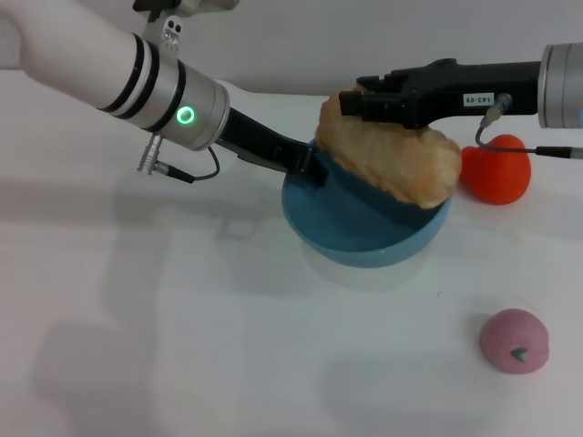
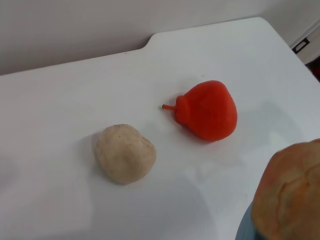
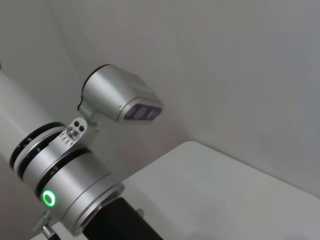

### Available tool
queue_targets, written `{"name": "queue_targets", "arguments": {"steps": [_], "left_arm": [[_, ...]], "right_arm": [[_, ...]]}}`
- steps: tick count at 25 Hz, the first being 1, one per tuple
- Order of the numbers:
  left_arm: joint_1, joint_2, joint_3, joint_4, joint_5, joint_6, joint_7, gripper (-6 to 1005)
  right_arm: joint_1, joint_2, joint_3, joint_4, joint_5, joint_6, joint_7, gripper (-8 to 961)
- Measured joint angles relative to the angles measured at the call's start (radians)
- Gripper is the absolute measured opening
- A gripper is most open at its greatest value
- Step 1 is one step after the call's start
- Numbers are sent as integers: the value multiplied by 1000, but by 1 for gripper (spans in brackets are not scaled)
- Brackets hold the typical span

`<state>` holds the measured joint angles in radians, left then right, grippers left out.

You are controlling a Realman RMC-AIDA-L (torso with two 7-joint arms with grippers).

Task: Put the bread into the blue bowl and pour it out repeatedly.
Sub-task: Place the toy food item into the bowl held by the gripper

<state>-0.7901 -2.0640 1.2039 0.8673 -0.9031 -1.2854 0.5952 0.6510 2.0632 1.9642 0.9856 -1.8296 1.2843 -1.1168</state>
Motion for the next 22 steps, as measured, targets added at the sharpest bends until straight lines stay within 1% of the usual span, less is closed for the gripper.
{"name": "queue_targets", "arguments": {"steps": [7, 13, 16, 18, 19, 22], "left_arm": [[0, -1, 18, -8, -1, 24, -17, 0], [11, 0, 43, -10, 2, 80, -64, -1], [21, 2, 43, -10, 7, 102, -74, -1], [40, 5, 43, -11, 9, 155, -83, -1], [41, 6, 43, -11, 9, 158, -83, -1], [63, 8, 43, -13, 10, 229, -83, -1]], "right_arm": [[-4, 0, 2, 3, 3, -45, -1, 408], [-4, 0, 0, 10, 2, -60, 1, 493], [-19, 0, 5, 14, 3, -61, 5, 493], [-34, 0, 16, 21, 6, -61, 5, 493], [-45, 1, 27, 28, 8, -62, 5, 493], [-82, 4, 73, 50, 10, -63, 2, 492]]}}
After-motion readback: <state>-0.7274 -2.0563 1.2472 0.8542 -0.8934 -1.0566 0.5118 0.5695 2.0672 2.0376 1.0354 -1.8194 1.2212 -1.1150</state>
